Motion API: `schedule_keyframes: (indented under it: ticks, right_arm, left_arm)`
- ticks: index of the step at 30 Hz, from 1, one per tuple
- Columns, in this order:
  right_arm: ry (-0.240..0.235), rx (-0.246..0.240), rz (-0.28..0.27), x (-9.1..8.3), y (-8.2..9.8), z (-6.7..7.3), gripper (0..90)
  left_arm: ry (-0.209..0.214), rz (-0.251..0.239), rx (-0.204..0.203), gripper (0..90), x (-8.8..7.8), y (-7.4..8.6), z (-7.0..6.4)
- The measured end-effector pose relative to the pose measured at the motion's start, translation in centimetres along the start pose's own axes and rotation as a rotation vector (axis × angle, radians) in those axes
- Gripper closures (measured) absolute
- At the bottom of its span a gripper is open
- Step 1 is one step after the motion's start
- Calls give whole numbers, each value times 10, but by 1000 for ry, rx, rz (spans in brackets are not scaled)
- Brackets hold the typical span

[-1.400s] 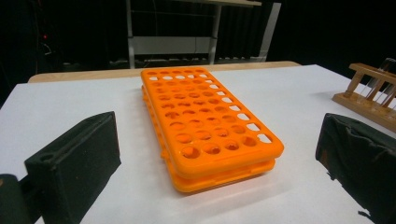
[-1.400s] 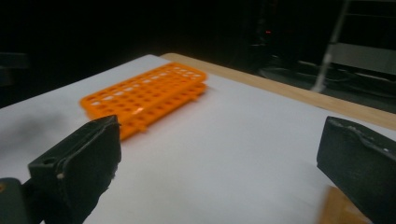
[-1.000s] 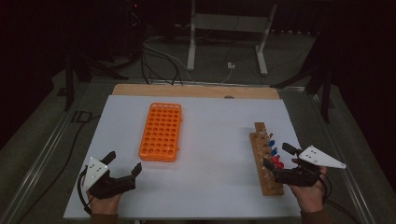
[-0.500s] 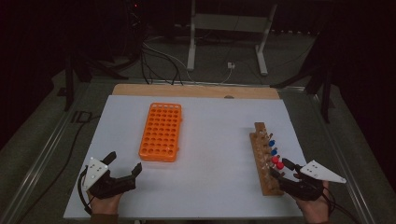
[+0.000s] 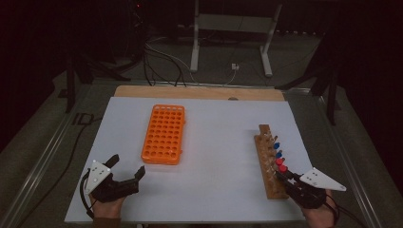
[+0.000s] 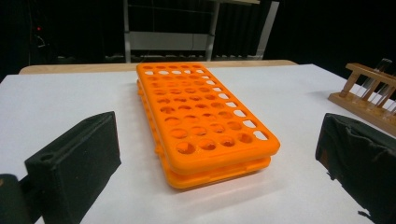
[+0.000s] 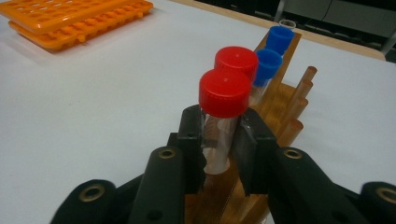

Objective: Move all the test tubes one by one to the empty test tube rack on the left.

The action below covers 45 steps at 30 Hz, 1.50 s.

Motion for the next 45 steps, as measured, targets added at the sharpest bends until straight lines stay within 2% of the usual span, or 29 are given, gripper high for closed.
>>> schedule_keyframes:
  ticks: [6, 13, 16, 21, 25, 27, 31, 36, 37, 38, 39, 40, 43, 44, 45]
  right_arm:
    - [10, -13, -22, -4, -3, 2, 753]
    - [6, -6, -90, -17, -16, 1, 754]
    - [-13, 8, -124, -23, -24, 2, 754]
    - [-30, 7, -177, -35, -43, 3, 755]
    - [-38, -10, -199, -41, -55, 5, 755]
    - [-47, -22, -224, -45, -66, 6, 755]
    - [-79, -16, -236, -36, -76, 7, 755]
    - [-123, -18, -240, -14, -82, 15, 754]
    - [-123, -18, -240, -14, -82, 15, 754]
    - [-140, -17, -239, -5, -84, 18, 754]
    - [-140, -17, -239, -5, -84, 18, 754]
    - [-157, -17, -240, 3, -87, 22, 754]
    - [-181, -25, -240, 14, -91, 28, 754]
    - [-181, -25, -240, 14, -91, 28, 754]
    - [-192, -33, -238, 21, -94, 31, 754]
  left_arm:
    - [3, 2, 0, 7, 1, 0, -1]
    - [5, 10, 4, 7, 2, 1, -2]
    - [6, 12, 4, 7, 3, 2, -2]
    - [8, 13, 2, 7, 4, 2, -3]
    - [9, 18, 6, 7, 4, 2, -4]
    - [17, 18, 10, 7, 4, 1, -7]
    - [21, 9, 29, 12, 5, -1, -12]
    - [66, -1, 83, 12, 9, -12, -28]
    - [66, -1, 83, 12, 9, -12, -28]
    - [89, -17, 110, 12, 11, -19, -35]
    - [89, -17, 110, 12, 11, -19, -35]
    - [113, -34, 128, 12, 14, -24, -42]
    - [143, -36, 144, 12, 23, -32, -54]
    - [143, -36, 144, 12, 23, -32, -54]
    - [165, -34, 144, 12, 29, -37, -62]
Point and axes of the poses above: each handheld gripper's, and its own axes: x roughly forward along the jaws, y roughly out of its underside, z roughly to its left, the point moved 3 cm from there along x, roughly forward along the jaws, and after that the axes turned 5 degrees about -y, right-handed, at the moved point
